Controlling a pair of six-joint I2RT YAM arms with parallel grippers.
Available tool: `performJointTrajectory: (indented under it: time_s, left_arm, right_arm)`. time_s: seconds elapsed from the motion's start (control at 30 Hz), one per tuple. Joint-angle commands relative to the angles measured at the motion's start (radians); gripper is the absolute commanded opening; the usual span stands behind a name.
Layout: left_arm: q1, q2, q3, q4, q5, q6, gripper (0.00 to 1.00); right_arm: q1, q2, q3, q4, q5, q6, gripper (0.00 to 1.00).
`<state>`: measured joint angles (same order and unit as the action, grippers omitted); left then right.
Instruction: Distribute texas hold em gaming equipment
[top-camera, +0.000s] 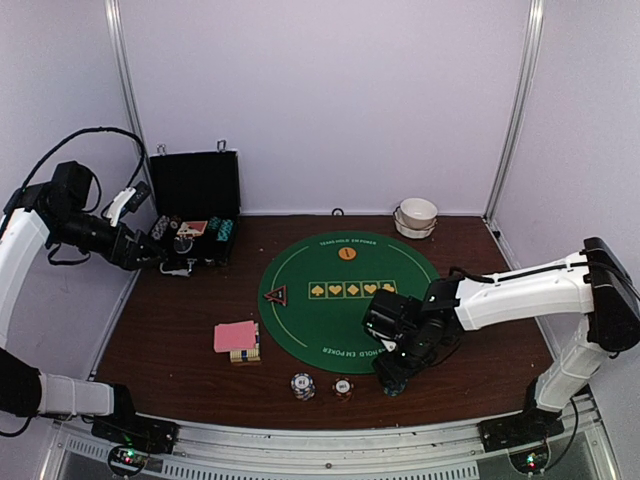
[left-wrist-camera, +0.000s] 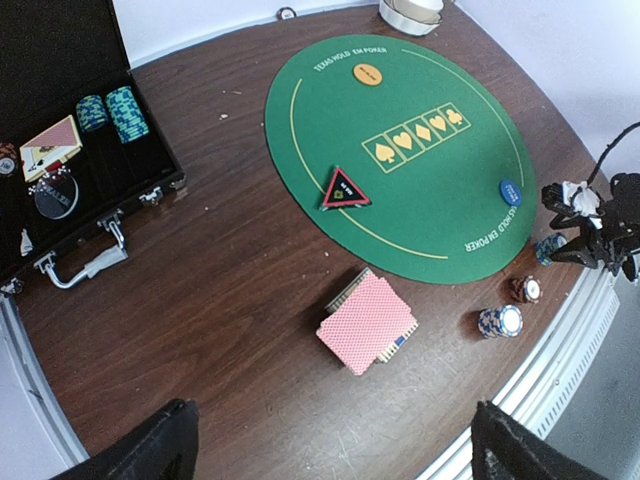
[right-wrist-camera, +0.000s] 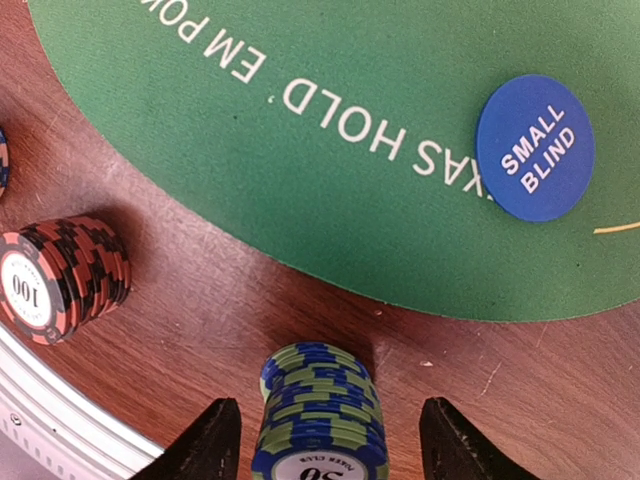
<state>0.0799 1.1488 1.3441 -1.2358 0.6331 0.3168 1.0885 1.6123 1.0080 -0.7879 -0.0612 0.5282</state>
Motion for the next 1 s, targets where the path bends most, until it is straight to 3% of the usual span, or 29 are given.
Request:
performJointTrajectory:
  time_s: [0.0,0.23,0.67,0.97]
  left_arm:
    - [0.008,-0.006,0.036,0.0,0.02,0.015,0.98]
    - [0.008,-0.006,0.038,-0.004,0.022,0.016,0.98]
    - [0.008,-0.005,0.044,-0.005,0.022,0.019,0.98]
    - [0.008,-0.007,0.041,-0.005,0.021,0.022,0.98]
  right_arm:
    - [0.005,0.018,0.006,0.007,0.005,0.007,0.62]
    - [0.006,0.026,0.009,0.005,0.012,0.003,0.6]
    - [0.006,0.016,0.029,-0.007,0.003,-0.002,0.33]
    - [0.005,0.001,0.064,-0.043,-0.005,-0.007,0.25]
